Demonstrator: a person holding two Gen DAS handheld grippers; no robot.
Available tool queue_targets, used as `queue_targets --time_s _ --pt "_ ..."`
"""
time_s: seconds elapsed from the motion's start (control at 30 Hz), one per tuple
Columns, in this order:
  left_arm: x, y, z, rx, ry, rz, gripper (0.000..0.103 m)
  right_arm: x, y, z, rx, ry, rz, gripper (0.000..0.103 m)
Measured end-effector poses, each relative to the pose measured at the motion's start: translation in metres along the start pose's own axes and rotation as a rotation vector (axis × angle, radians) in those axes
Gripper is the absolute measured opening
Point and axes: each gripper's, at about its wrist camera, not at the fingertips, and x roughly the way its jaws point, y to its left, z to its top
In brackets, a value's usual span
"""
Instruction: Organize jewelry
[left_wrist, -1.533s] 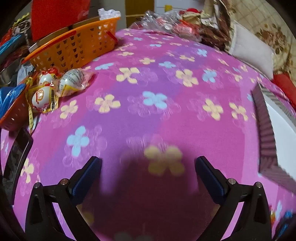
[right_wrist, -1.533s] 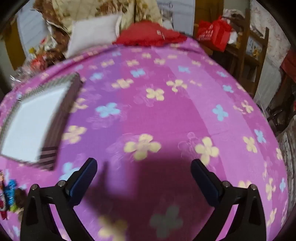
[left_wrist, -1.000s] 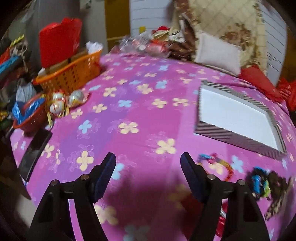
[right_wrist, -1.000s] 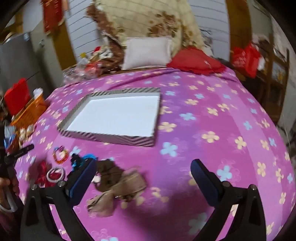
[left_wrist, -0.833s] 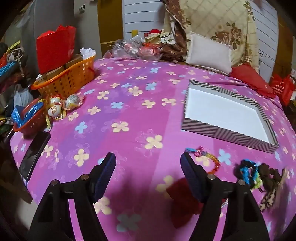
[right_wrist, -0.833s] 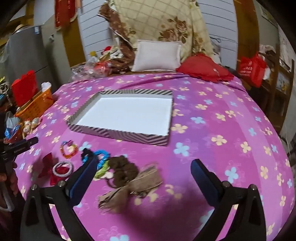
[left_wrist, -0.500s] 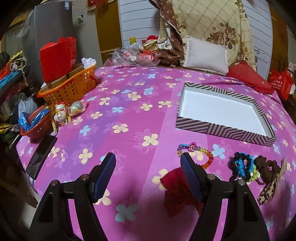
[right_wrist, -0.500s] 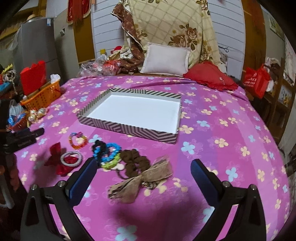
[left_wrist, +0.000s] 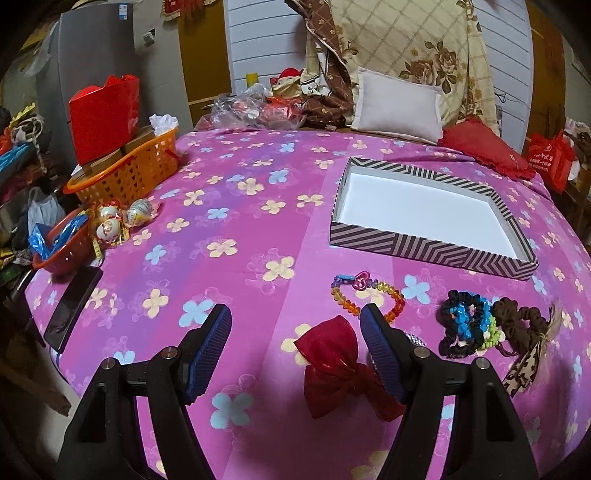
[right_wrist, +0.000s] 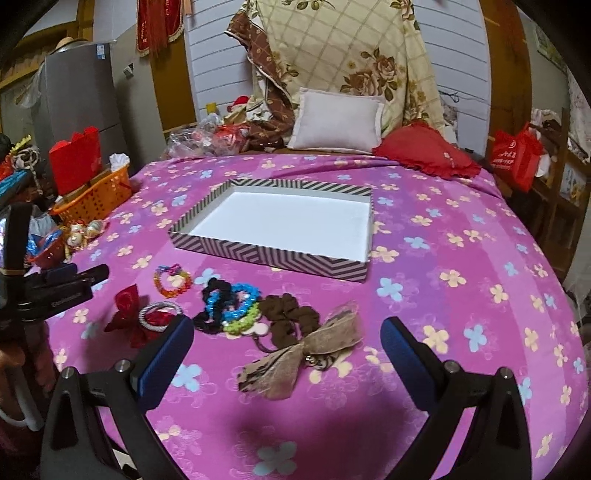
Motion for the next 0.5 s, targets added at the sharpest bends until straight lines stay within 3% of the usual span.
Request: queue_targets --time_s 0.5 --pt "0.0025 -0.004 -0.0016 0.006 0.008 -0.029 0.052 0.0075 -0.0024 -0.0036 -0.012 0.012 -0.028 0.103"
